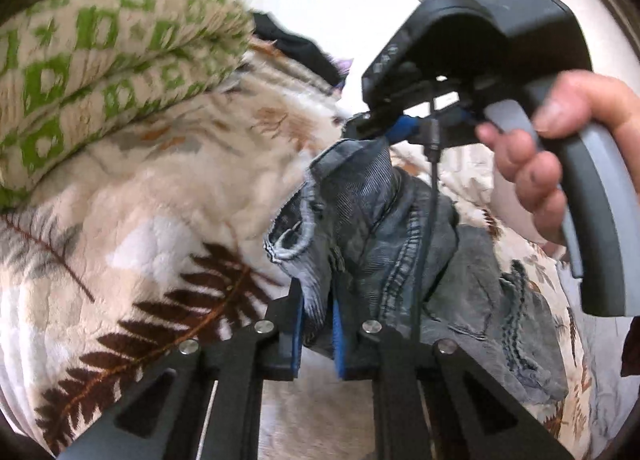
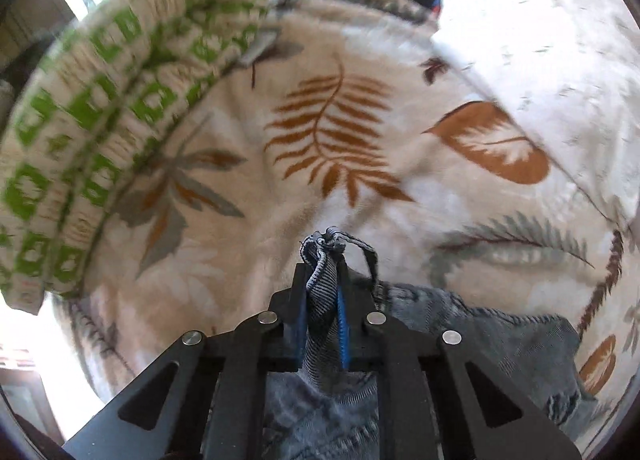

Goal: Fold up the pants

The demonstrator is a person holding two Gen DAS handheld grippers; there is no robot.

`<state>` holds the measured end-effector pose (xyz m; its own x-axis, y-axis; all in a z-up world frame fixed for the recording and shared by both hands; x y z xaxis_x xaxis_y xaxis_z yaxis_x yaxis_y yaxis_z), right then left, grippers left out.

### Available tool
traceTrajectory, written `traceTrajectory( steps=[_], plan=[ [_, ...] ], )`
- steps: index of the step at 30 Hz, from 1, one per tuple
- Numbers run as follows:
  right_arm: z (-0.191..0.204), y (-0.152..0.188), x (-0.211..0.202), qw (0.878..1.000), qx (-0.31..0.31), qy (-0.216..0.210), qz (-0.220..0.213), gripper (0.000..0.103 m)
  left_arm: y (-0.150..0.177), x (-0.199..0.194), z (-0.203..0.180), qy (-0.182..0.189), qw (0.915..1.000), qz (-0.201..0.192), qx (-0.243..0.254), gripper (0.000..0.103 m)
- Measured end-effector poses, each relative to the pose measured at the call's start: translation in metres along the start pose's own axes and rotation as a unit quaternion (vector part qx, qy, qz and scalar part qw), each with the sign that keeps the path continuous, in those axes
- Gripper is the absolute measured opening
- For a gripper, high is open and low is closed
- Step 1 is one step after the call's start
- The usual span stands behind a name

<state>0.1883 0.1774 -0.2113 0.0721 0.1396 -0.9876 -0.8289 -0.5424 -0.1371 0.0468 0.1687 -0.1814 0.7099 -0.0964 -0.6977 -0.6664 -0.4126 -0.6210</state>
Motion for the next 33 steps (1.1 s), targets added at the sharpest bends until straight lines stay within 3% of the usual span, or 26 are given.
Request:
traceTrajectory(
  steps=[4, 9, 13, 18, 21, 23, 24, 25, 27, 28, 31, 33],
  plan=[
    [-0.024, 0.017, -0.041, 0.998, 0.035, -0.02, -0.043, 0.009, 0.0, -0.019, -0.034, 0.027, 0.9967, -0.039, 0.066, 0.012],
    [-0.083, 0.051, -0.092, 0.99, 0.086, -0.03, -0.105, 0.009, 0.014, -0.046, -0.09, 0.07, 0.9824, -0.071, 0.158, 0.012],
    [-0.147, 0.091, -0.128, 0.976, 0.146, -0.027, -0.16, 0.008, 0.029, -0.055, -0.129, 0.086, 0.971, -0.081, 0.208, 0.012],
    [-0.218, 0.142, -0.142, 0.964, 0.197, -0.047, -0.174, 0.009, 0.055, -0.046, -0.165, 0.092, 0.9568, -0.073, 0.266, 0.012],
    [-0.227, 0.164, -0.145, 0.96, 0.196, -0.097, -0.173, 0.012, 0.068, -0.044, -0.175, 0.091, 0.9488, -0.073, 0.294, 0.012],
    [-0.213, 0.165, -0.146, 0.962, 0.175, -0.14, -0.157, 0.032, 0.076, -0.042, -0.18, 0.093, 0.9463, -0.068, 0.302, 0.012],
    [-0.203, 0.162, -0.145, 0.963, 0.166, -0.151, -0.147, 0.054, 0.079, -0.042, -0.18, 0.094, 0.9452, -0.067, 0.306, 0.012],
    [-0.196, 0.159, -0.146, 0.963, 0.161, -0.163, -0.143, 0.065, 0.081, -0.042, -0.181, 0.093, 0.9441, -0.067, 0.309, 0.012],
    [-0.176, 0.148, -0.158, 0.957, 0.143, -0.195, -0.162, 0.067, 0.081, -0.043, -0.181, 0.096, 0.9433, -0.067, 0.31, 0.012],
    [-0.168, 0.143, -0.166, 0.955, 0.133, -0.198, -0.177, 0.074, 0.08, -0.043, -0.181, 0.098, 0.9439, -0.067, 0.308, 0.011],
    [-0.157, 0.142, -0.173, 0.963, 0.119, -0.156, -0.186, 0.081, 0.08, -0.044, -0.181, 0.104, 0.9449, -0.063, 0.304, 0.011],
    [-0.147, 0.143, -0.166, 0.966, 0.112, -0.159, -0.17, 0.081, 0.082, -0.044, -0.183, 0.108, 0.9434, -0.06, 0.308, 0.011]
  ],
)
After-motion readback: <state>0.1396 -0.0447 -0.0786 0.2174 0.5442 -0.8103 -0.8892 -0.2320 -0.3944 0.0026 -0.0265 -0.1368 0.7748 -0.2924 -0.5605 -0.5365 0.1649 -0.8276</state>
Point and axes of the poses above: each gripper's, at about its wrist camera, not at the fingertips, and x roughly the way its jaws point, z to its left, y to its underside, the point moved 8 cm from there along x, roughly the way its jaws point, and after that the axes turned 7 degrees about z, right-handed, at the moved point
